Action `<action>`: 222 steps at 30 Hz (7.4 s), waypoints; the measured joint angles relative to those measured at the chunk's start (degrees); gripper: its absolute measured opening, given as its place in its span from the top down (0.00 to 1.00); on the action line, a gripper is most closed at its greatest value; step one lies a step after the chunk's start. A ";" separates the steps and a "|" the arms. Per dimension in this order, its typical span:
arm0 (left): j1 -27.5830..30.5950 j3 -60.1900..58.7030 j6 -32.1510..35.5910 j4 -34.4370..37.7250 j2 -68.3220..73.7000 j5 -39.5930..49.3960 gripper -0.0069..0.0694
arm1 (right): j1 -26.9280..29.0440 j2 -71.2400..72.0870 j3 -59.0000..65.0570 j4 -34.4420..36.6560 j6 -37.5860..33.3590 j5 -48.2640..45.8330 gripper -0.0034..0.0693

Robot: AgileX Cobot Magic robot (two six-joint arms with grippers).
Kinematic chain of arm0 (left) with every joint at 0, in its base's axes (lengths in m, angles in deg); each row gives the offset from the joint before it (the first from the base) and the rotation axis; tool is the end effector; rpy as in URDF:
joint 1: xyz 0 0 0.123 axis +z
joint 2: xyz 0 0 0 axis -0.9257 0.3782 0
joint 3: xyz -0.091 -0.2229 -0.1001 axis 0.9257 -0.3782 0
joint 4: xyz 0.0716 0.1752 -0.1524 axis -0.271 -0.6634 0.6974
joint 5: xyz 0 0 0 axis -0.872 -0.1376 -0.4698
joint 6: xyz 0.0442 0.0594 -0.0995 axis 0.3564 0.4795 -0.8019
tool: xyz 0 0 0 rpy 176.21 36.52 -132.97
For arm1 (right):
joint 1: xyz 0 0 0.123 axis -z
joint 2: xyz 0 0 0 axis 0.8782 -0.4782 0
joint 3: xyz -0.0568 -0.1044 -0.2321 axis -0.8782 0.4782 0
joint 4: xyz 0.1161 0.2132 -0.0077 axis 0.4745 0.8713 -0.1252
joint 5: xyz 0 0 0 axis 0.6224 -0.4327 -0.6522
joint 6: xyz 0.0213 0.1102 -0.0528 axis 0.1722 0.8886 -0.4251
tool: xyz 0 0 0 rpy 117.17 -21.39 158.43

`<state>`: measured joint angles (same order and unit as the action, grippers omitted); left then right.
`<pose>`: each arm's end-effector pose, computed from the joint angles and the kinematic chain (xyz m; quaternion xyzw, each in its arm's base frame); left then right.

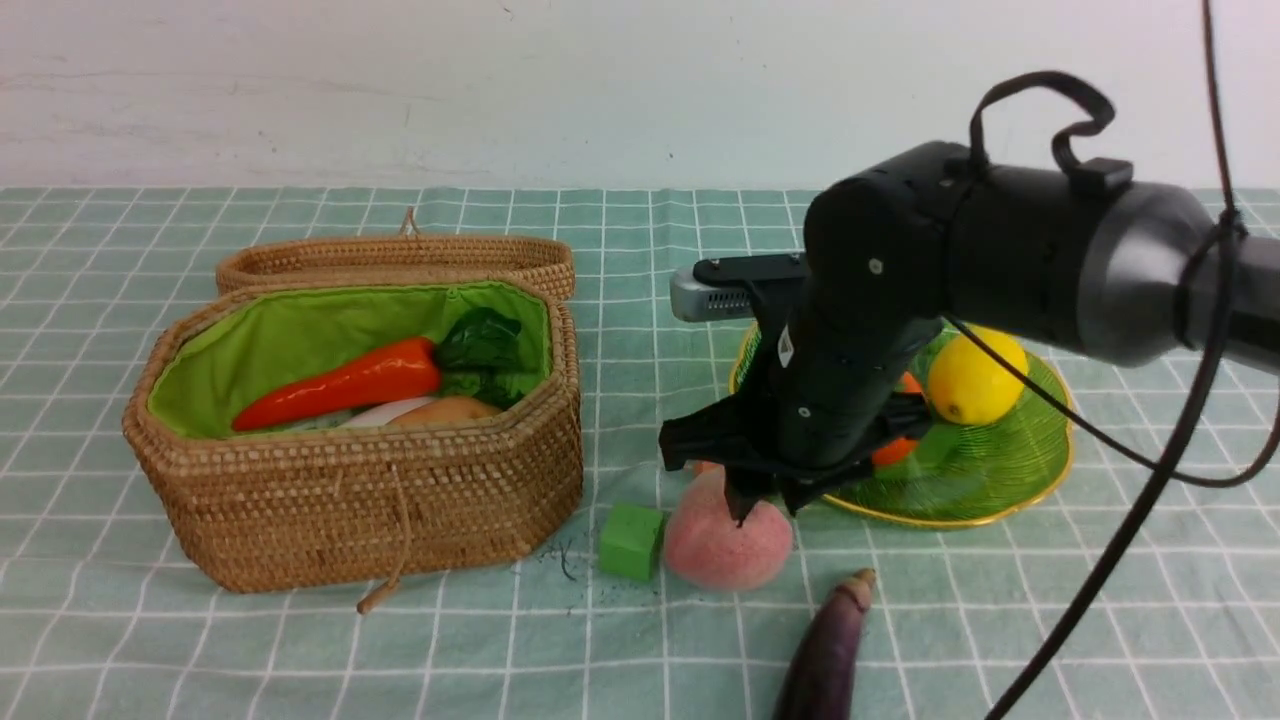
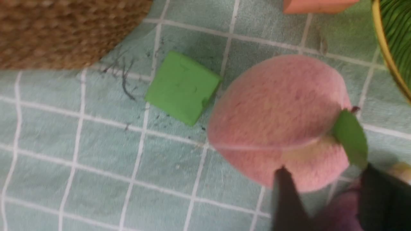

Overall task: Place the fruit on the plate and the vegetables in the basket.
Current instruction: Grab a peach with your right arm and put it on the plate on the right, then grab an eggplant with your right arm and place it in the basket on the left.

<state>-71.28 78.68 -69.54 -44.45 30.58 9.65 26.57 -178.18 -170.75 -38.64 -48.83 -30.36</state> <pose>0.0990 -0.0032 0.1583 -0.0485 0.8118 -0.0557 0.5793 0.3211 0.2289 0.2035 -0.1282 0.9756 0.0974 0.1493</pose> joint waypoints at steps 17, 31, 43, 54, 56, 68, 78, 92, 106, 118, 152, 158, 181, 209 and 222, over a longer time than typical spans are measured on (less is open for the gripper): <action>0.00 0.00 0.00 0.00 0.00 0.00 0.60 | -4.47 1.48 -6.41 -3.77 -57.51 -7.75 0.10; 0.00 0.00 0.00 0.00 0.00 0.00 0.60 | -6.03 -3.09 -6.46 -5.06 -78.13 -4.44 0.11; 0.00 0.00 0.00 0.00 0.00 0.00 0.60 | -5.13 -11.01 -7.36 -12.84 -76.53 -1.51 0.09; 0.00 0.00 0.00 0.00 0.00 0.00 0.60 | -5.07 -11.53 -7.84 -13.46 -75.66 -2.32 0.14; 0.00 0.00 0.00 0.00 0.00 0.00 0.60 | -5.07 -11.53 -7.90 -13.74 -75.43 -2.93 0.14; 0.00 0.00 0.00 0.00 0.00 0.00 0.60 | -4.31 -9.84 -7.91 -7.80 -74.60 -6.48 0.15; 0.00 0.00 0.00 0.00 0.00 0.00 0.60 | -0.69 -2.82 -8.65 -2.85 -73.41 -7.98 0.15; 0.00 0.00 0.00 0.00 0.00 0.00 0.60 | 17.63 -3.74 -11.53 -0.09 -45.03 10.59 0.15; 0.00 0.00 0.00 0.00 0.00 0.00 0.60 | 20.54 -16.48 -11.53 -0.87 -29.91 28.05 0.15; 0.00 0.00 0.00 0.00 0.00 0.00 0.60 | 20.54 -17.59 -11.53 -1.23 -24.18 28.14 0.02; 0.00 0.00 0.00 0.00 0.00 0.00 0.60 | 1.48 22.68 19.53 -2.46 -0.14 -1.84 0.23; 0.00 0.00 0.00 0.00 0.00 0.00 0.60 | -5.73 15.97 22.64 -10.54 28.01 2.57 0.23; 0.00 0.00 0.00 0.00 0.00 0.00 0.60 | -6.83 1.16 22.58 -7.85 44.74 13.01 0.45; 0.00 0.00 0.00 0.00 0.00 0.00 0.60 | -6.88 -6.77 -32.25 10.79 -34.84 -0.38 0.45; 0.00 0.00 0.00 0.00 0.00 0.00 0.60 | -6.88 -27.17 -46.13 16.00 -55.10 10.68 0.45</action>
<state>-71.28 78.68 -69.54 -44.45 30.58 9.65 19.68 -205.35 -216.88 -22.64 -103.93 -19.67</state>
